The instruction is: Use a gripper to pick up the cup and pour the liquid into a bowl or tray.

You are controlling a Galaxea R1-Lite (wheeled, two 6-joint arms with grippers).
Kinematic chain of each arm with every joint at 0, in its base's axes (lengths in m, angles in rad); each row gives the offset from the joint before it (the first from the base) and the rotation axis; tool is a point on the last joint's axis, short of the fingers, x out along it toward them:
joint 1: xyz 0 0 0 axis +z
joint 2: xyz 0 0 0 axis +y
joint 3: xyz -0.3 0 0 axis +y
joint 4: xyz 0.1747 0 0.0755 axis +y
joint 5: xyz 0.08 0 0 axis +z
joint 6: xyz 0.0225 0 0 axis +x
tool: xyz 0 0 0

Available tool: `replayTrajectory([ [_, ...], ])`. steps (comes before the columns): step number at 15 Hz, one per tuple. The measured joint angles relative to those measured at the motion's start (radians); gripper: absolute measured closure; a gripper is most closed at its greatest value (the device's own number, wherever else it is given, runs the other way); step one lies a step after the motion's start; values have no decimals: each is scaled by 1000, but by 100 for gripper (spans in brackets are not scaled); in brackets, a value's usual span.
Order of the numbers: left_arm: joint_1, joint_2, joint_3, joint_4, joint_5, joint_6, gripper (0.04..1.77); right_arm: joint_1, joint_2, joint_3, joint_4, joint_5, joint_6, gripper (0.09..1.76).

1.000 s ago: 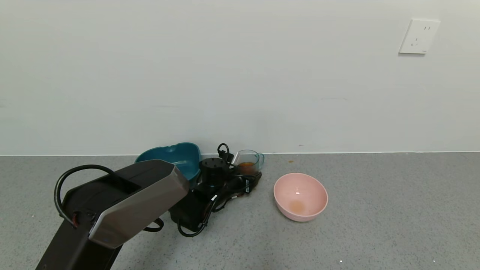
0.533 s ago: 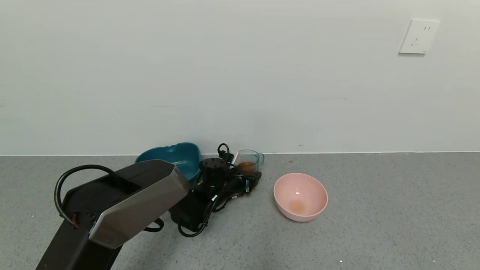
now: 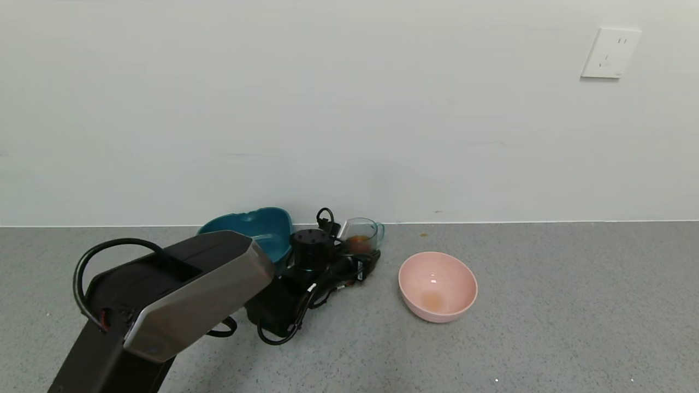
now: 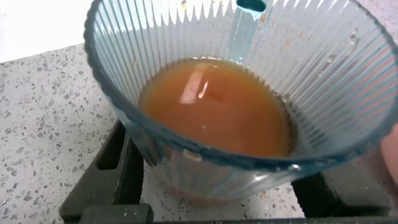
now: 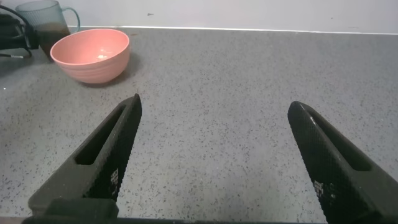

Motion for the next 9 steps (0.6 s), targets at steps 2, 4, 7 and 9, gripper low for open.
replayTrajectory([
  [2, -1, -27, 5, 31, 6, 0, 50, 0, 0, 0, 0, 0, 0, 14],
  [4, -1, -67, 10, 65, 26, 3, 50, 0, 0, 0, 0, 0, 0, 14],
  [7, -11, -140, 28, 107, 34, 9, 50, 0, 0, 0, 0, 0, 0, 14],
  [9, -21, -190, 37, 153, 56, 13, 50, 0, 0, 0, 0, 0, 0, 14],
])
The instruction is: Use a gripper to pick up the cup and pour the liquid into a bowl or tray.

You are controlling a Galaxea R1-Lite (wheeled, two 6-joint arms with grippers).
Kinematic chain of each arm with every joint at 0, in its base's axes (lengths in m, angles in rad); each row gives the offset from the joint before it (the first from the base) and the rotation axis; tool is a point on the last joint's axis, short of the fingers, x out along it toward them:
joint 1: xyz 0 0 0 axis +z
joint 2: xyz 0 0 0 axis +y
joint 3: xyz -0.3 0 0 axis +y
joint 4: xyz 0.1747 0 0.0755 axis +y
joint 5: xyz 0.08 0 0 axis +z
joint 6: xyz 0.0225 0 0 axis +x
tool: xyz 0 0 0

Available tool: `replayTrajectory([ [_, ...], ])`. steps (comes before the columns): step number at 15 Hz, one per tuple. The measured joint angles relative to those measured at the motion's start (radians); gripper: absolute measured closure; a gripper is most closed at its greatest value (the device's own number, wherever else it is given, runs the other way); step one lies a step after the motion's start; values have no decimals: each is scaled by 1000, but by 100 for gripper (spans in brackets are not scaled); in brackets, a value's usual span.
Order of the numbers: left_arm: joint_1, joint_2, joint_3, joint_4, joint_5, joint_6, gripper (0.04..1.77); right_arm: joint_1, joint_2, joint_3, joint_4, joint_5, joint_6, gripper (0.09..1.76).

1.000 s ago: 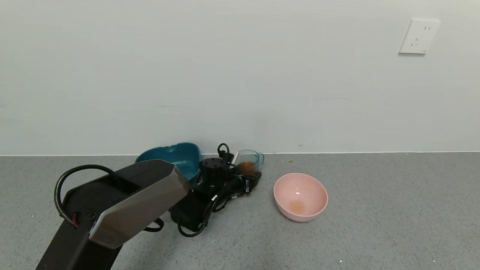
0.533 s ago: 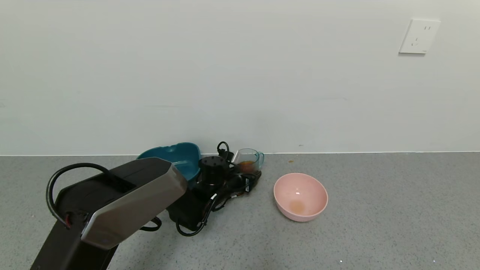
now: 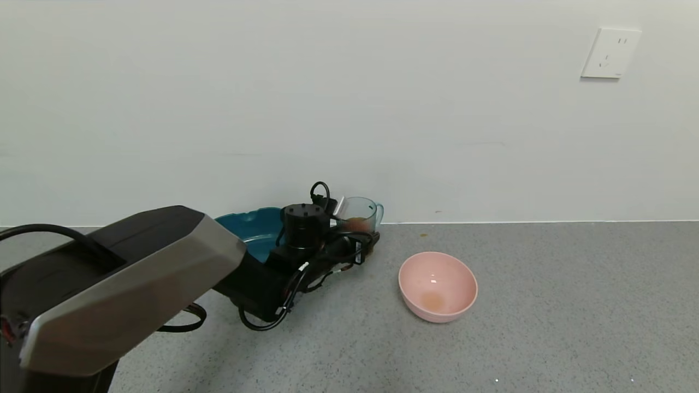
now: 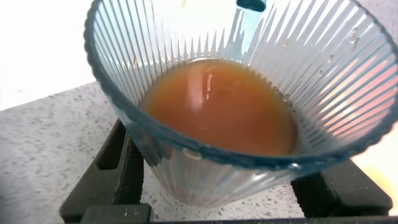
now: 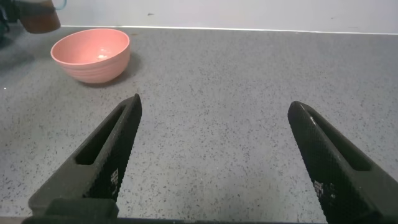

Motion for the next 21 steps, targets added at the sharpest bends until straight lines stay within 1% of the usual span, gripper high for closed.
replayTrajectory([
  [2, -14, -42, 4, 28, 38, 30, 50, 0, 0, 0, 0, 0, 0, 14],
  [4, -30, -71, 4, 32, 76, 62, 50, 0, 0, 0, 0, 0, 0, 14],
  [6, -42, -88, 6, 39, 98, 88, 50, 0, 0, 0, 0, 0, 0, 14],
  [10, -48, -108, 7, 39, 120, 160, 50, 0, 0, 0, 0, 0, 0, 14],
  [13, -66, -119, 28, 23, 131, 249, 51, 0, 0, 0, 0, 0, 0, 14],
  [16, -93, -131, 39, 31, 143, 260, 51, -1, 0, 0, 0, 0, 0, 14],
  [19, -108, -133, 46, 24, 151, 305, 51, 0, 0, 0, 0, 0, 0, 14],
  [21, -120, -132, 50, 23, 151, 314, 51, 0, 0, 0, 0, 0, 0, 14],
])
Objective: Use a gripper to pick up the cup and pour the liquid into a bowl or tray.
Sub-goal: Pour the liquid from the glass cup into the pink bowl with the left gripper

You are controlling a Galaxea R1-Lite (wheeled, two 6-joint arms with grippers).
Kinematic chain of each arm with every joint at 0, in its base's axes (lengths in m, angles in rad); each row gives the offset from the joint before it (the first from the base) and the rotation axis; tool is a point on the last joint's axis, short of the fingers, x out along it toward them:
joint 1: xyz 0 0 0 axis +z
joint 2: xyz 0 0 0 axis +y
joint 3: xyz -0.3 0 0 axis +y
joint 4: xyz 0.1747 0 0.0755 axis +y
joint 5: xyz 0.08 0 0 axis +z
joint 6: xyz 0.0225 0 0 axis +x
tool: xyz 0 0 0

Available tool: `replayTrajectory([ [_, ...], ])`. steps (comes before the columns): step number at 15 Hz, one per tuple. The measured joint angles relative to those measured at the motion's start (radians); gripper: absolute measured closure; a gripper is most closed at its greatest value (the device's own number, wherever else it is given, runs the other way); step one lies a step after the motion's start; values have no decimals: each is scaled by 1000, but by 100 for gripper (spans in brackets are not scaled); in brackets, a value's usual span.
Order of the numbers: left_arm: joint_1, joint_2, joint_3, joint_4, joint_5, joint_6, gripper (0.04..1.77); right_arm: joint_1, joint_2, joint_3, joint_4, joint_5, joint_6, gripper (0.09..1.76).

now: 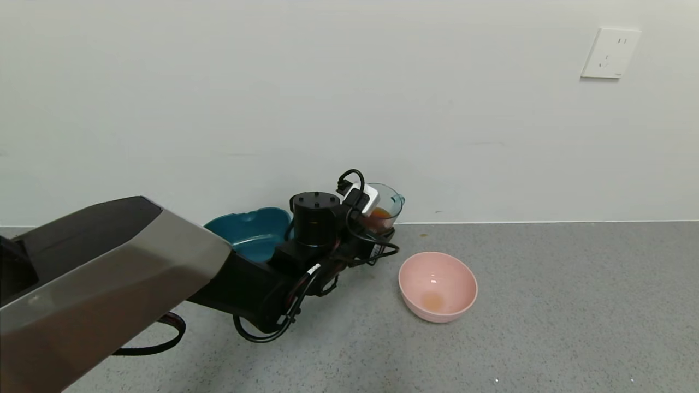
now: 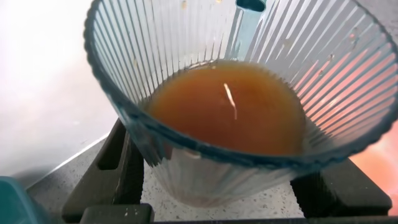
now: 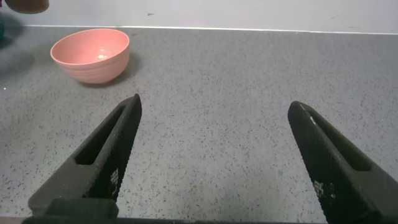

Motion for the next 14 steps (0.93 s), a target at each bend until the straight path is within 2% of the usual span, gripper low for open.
replayTrajectory([
  [8, -39, 7, 18, -1, 2, 73, 51, 0, 0, 0, 0, 0, 0, 14],
  [14, -61, 8, 50, -5, 60, 151, 51, 0, 0, 0, 0, 0, 0, 14],
])
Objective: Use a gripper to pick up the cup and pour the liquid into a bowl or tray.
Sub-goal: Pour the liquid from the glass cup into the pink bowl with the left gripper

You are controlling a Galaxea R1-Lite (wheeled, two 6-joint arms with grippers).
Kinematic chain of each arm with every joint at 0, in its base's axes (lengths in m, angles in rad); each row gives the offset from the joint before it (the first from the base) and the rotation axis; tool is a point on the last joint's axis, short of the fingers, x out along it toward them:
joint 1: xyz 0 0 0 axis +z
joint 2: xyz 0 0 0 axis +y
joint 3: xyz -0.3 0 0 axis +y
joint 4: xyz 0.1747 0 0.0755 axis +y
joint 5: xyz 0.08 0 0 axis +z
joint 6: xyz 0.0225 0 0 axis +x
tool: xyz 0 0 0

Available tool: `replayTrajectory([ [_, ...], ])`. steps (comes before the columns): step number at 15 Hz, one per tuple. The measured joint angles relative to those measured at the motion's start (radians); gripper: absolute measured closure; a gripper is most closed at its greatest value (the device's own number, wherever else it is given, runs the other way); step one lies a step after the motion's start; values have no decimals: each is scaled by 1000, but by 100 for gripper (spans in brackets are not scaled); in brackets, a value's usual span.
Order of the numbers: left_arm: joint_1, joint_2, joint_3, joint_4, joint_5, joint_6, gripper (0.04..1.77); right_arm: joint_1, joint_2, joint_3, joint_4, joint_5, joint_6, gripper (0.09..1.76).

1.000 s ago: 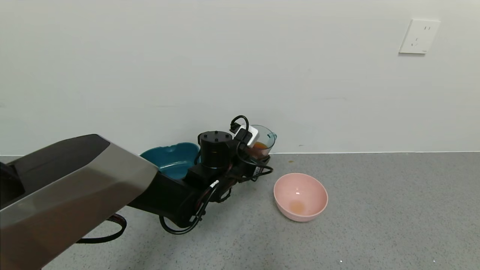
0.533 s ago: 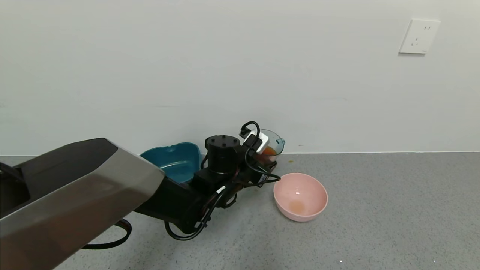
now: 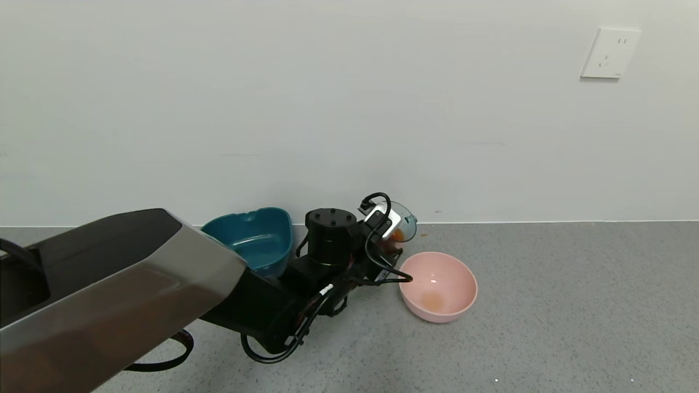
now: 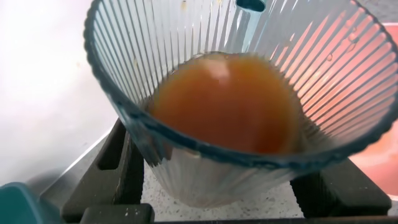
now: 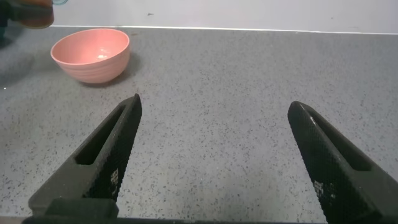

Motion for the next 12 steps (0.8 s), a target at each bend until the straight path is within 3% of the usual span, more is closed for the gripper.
replayTrajectory([
  [12, -19, 31, -19, 2, 54, 135, 51, 0, 0, 0, 0, 0, 0, 14],
])
